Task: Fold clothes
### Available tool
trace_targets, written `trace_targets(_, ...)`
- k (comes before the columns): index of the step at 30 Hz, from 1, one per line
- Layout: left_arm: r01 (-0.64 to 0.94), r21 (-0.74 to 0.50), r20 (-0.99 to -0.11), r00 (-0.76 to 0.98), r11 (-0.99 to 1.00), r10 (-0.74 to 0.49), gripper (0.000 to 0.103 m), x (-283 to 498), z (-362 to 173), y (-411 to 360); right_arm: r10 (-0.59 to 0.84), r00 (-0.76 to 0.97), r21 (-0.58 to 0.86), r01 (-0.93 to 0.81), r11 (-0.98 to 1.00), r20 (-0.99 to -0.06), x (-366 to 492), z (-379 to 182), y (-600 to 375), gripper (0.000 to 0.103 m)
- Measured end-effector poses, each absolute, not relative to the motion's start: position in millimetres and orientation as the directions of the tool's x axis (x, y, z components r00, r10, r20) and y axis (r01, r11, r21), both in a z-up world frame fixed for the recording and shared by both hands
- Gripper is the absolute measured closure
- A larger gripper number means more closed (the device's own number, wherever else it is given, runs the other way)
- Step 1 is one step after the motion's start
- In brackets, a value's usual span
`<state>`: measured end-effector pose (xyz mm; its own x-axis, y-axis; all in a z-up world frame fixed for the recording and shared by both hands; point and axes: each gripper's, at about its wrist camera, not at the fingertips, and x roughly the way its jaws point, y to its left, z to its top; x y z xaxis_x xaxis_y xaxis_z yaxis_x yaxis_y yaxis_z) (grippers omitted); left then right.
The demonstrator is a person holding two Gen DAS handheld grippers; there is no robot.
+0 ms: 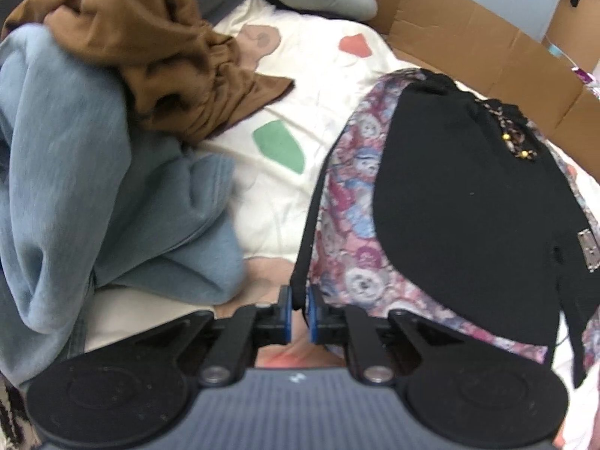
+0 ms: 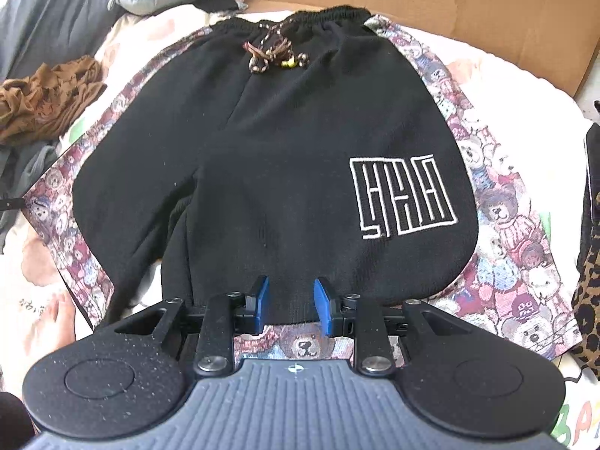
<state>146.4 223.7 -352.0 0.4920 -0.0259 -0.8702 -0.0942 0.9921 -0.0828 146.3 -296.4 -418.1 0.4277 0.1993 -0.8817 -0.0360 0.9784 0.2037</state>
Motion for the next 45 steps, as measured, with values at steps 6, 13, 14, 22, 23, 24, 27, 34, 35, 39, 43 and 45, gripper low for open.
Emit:
trace_targets(6,-0.053,-0.113,-0.869,0.49,0.992,-0.073,0.095,155,-332,195,0.197,0.465,0.207,-0.032,0.978,-0.863,145,-410,-301,0.069)
trace_targets(13,0.025,-0.148,-0.859,0.492,0.989,-0.141,0.095,167,-316,149,0.238,0.497,0.25,-0.044,0.967,-0.834,143,-402,-300,0.068)
trace_targets(14,0.035,-0.158,-0.856,0.493,0.987,-0.154,0.095,168,-314,143,0.246,0.501,0.255,-0.053,0.966,-0.829,142,-401,-299,0.068)
trace_targets(22,0.104,-0.252,-0.83,0.487,0.962,-0.27,0.095,179,-303,96,0.312,0.537,0.294,-0.122,0.948,-0.784,145,-386,-285,0.067)
trace_targets(23,0.11,-0.267,-0.826,0.486,0.957,-0.286,0.095,180,-303,91,0.322,0.541,0.301,-0.131,0.945,-0.777,147,-384,-282,0.067)
trace_targets(24,0.115,-0.282,-0.819,0.488,0.953,-0.301,0.095,182,-304,87,0.334,0.545,0.307,-0.143,0.941,-0.769,148,-381,-279,0.067)
trace_targets(27,0.141,-0.315,-0.805,0.484,0.939,-0.343,0.095,186,-306,71,0.373,0.552,0.319,-0.196,0.927,-0.746,154,-375,-266,0.067)
trace_targets(34,0.181,-0.388,-0.777,0.463,0.904,-0.426,0.095,201,-312,42,0.466,0.499,0.336,-0.332,0.882,-0.73,171,-377,-229,0.067)
trace_targets(35,0.184,-0.4,-0.773,0.459,0.898,-0.438,0.095,202,-313,38,0.48,0.493,0.341,-0.347,0.873,-0.726,173,-378,-224,0.067)
trace_targets(39,0.199,-0.447,-0.752,0.444,0.872,-0.487,0.095,208,-317,25,0.522,0.476,0.353,-0.402,0.845,-0.708,183,-383,-204,0.067)
trace_targets(43,0.211,-0.482,-0.734,0.433,0.85,-0.523,0.096,210,-323,15,0.522,0.464,0.344,-0.417,0.841,-0.715,194,-394,-187,0.062)
trace_targets(45,0.214,-0.495,-0.727,0.429,0.842,-0.537,0.096,211,-325,12,0.515,0.465,0.327,-0.427,0.843,-0.72,197,-399,-181,0.062)
